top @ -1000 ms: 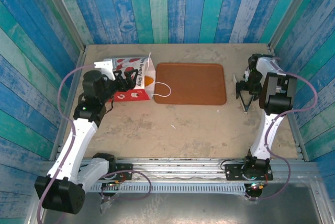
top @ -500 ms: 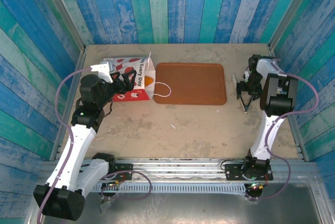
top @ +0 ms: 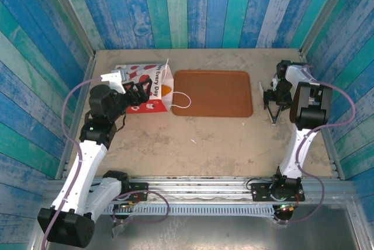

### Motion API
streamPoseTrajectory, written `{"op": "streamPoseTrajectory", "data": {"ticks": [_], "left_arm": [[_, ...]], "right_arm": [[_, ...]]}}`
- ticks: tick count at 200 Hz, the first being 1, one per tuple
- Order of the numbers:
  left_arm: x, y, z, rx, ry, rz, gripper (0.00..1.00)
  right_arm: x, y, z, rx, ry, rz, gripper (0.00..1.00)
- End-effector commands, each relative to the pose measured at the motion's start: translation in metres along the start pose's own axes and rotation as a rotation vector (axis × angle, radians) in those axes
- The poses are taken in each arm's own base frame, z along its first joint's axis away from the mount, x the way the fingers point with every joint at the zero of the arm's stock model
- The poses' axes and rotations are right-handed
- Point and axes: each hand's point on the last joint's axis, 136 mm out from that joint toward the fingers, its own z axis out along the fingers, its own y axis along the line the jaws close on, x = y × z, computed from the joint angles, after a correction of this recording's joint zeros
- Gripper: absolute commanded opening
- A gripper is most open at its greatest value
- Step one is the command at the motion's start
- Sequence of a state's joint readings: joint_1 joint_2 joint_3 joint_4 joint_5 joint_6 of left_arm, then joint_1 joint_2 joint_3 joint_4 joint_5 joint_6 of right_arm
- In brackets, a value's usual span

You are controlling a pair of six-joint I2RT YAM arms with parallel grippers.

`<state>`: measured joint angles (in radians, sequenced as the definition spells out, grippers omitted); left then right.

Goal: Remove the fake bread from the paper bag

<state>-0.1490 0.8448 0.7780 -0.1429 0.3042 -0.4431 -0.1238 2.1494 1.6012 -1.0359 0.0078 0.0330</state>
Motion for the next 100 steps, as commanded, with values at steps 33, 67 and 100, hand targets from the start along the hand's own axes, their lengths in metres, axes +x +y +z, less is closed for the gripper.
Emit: {"op": "streamPoseTrajectory", "data": {"ticks": [33,67,100], "left_arm": [[-0.010,-0.007,-0.006,0.010,-0.023,0.008,0.94],[-0.013,-0.011,-0.011,0.020,-0.034,0.006,0.94],[-0.012,-0.016,-0.015,0.045,-0.029,-0.010,0.94]], "right_arm": [[-0.005,0.008,-0.009,-0.003,-0.139,-0.025,0.67],[0.010,0.024,-0.065,-0.087,-0.279,-0.034,0.61],[0.023,0.036,-0.099,-0.164,-0.351,-0.051,0.57]]}}
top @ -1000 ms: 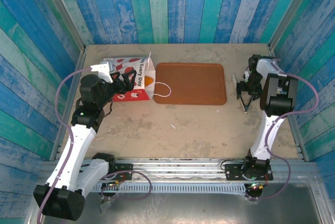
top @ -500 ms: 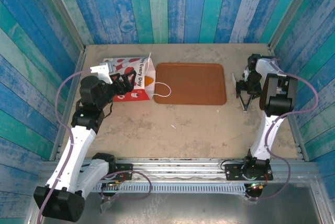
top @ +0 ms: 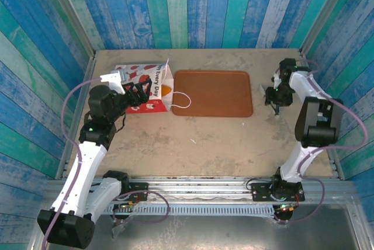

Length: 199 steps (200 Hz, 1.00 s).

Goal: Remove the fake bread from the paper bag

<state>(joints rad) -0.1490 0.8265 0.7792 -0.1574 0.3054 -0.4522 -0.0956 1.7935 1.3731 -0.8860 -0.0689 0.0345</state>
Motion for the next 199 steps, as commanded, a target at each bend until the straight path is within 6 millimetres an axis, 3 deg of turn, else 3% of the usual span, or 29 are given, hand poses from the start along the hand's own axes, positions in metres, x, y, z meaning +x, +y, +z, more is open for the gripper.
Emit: {"op": "streamPoseTrajectory", "data": {"ticks": [1,43,65,86,112,134,166,199], "left_arm": [[-0.011,-0.014,-0.010,0.043,-0.024,-0.003,0.94],[-0.006,-0.019,-0.010,0.062,0.020,-0.024,0.94],[-0.007,-0.020,-0.007,0.076,0.019,-0.038,0.96],[-0.010,-0.020,0.000,0.078,0.028,-0.047,1.00],[-0.012,-0.021,0.012,0.084,0.058,-0.053,0.97],[-0.013,-0.015,0.022,0.057,0.083,-0.058,0.96],[-0.013,-0.012,0.024,0.031,0.093,-0.065,0.95],[-0.002,-0.007,0.021,0.034,0.087,-0.081,0.96]], "right_arm": [[-0.004,0.016,-0.029,-0.079,-0.081,-0.008,0.57],[-0.010,0.032,-0.086,-0.137,-0.196,-0.028,0.56],[-0.013,0.052,-0.115,-0.222,-0.265,-0.044,0.55],[-0.014,0.079,-0.133,-0.284,-0.305,-0.104,0.55],[-0.006,0.136,-0.147,-0.415,-0.339,-0.235,0.56],[0.008,0.186,-0.147,-0.547,-0.319,-0.327,0.56],[0.035,0.248,-0.131,-0.695,-0.225,-0.452,0.56],[0.049,0.298,-0.097,-0.732,-0.154,-0.573,0.57]]}}
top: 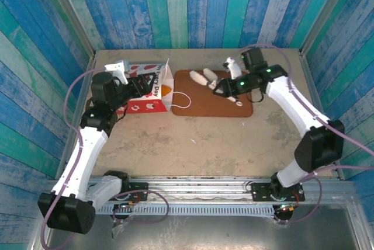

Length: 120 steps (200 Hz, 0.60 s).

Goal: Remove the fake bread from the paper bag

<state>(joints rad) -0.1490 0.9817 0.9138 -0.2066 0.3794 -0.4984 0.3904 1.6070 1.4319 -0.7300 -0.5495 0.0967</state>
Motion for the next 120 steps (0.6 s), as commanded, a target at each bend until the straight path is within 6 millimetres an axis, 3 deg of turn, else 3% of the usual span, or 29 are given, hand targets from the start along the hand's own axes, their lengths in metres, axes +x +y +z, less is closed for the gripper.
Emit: {"op": "streamPoseTrajectory", "data": {"ticks": [1,53,120], "left_arm": [[0.006,0.001,-0.005,-0.001,-0.004,-0.014,0.96],[0.015,0.002,-0.009,0.007,0.008,-0.029,0.98],[0.017,0.005,-0.001,0.009,0.024,-0.027,0.99]], "right_arm": [[-0.001,0.018,0.038,-0.088,0.043,-0.049,0.57],[0.000,0.016,0.106,-0.090,0.169,-0.094,0.58],[-0.020,0.012,0.143,-0.115,0.202,-0.105,0.58]]}}
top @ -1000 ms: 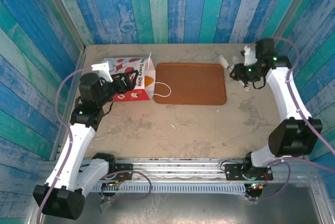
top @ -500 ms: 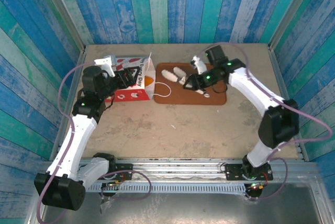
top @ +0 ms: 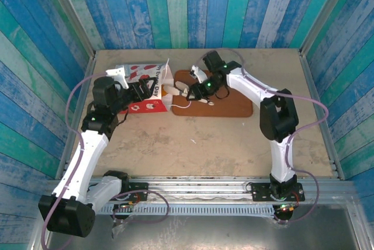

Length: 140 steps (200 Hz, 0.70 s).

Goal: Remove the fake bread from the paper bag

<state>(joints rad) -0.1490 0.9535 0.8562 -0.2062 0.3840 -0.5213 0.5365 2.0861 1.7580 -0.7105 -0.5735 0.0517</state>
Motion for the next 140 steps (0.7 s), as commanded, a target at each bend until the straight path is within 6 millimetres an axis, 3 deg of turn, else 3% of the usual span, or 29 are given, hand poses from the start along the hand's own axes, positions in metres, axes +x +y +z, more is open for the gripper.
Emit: {"op": "streamPoseTrajectory", "data": {"ticks": [1,61,86,140], "left_arm": [[0.000,-0.003,0.001,0.018,-0.002,0.008,0.98],[-0.002,-0.002,-0.002,0.003,-0.013,0.017,0.99],[0.000,0.000,-0.002,-0.004,-0.010,0.019,0.99],[-0.003,0.003,-0.008,-0.033,-0.023,0.033,1.00]], "right_arm": [[-0.007,0.004,0.008,-0.032,0.016,-0.025,0.58],[-0.012,0.008,0.030,-0.069,0.062,-0.044,0.58],[-0.009,0.013,0.033,-0.078,0.074,-0.060,0.50],[-0.009,0.021,0.000,-0.004,0.025,-0.113,0.26]]}}
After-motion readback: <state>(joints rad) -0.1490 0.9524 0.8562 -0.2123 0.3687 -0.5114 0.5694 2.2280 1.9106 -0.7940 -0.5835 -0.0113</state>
